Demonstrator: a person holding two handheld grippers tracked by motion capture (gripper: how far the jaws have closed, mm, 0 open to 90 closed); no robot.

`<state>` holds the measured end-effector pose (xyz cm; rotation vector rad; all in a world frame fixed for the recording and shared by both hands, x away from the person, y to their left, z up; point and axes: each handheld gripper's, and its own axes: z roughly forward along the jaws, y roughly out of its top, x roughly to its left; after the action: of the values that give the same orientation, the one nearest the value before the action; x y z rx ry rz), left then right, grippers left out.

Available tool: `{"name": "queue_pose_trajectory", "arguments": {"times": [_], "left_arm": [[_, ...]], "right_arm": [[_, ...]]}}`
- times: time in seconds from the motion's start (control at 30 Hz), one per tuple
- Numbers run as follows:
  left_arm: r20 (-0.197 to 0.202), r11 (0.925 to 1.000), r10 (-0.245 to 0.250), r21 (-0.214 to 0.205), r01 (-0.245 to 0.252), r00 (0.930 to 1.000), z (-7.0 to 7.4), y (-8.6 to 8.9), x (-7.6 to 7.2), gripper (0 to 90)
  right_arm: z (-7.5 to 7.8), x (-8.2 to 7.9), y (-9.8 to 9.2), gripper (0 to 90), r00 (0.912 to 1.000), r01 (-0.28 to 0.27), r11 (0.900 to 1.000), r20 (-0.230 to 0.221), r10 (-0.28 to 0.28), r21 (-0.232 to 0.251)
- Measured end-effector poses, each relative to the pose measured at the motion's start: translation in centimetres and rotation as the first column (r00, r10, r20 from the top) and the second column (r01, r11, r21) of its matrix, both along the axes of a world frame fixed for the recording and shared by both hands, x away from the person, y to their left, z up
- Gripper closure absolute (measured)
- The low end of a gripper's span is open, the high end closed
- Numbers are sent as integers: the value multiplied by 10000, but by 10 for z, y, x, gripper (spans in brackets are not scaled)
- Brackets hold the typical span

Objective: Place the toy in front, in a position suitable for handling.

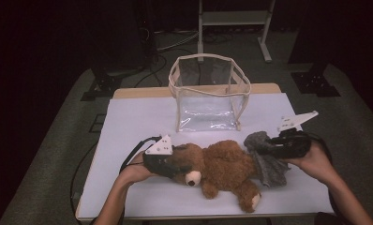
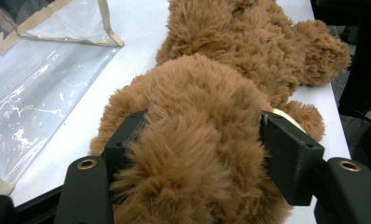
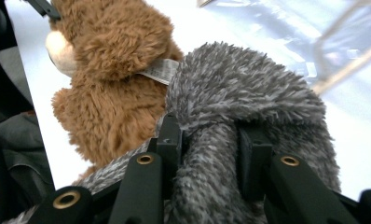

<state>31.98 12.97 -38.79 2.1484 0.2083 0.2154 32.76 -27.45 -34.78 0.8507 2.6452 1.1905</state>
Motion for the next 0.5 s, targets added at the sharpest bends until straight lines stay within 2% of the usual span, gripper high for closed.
{"name": "queue_pose_trajectory", "arguments": {"times": [0.03, 0.17, 0.43, 0.5], "left_arm": [[12, 10000, -49, 35, 49, 10000, 0, 0, 0, 365], [58, 9999, -159, 69, 158, 9999, 0, 0, -2, 364], [123, 9996, -224, 175, 221, 9997, 0, 0, -3, 364], [153, 9994, -249, 241, 246, 9996, 0, 0, -4, 363]], "right_arm": [[-6, 4, 11, 662, 9998, -190, 9998, -83, 190, 60], [-8, 10, 31, 664, 9981, -600, 9974, -116, 605, 388], [6, 14, 70, 665, 9896, -1428, 9894, 208, 1423, 244], [10, 14, 76, 665, 9866, -1628, 9853, 198, 1620, 514]]}}
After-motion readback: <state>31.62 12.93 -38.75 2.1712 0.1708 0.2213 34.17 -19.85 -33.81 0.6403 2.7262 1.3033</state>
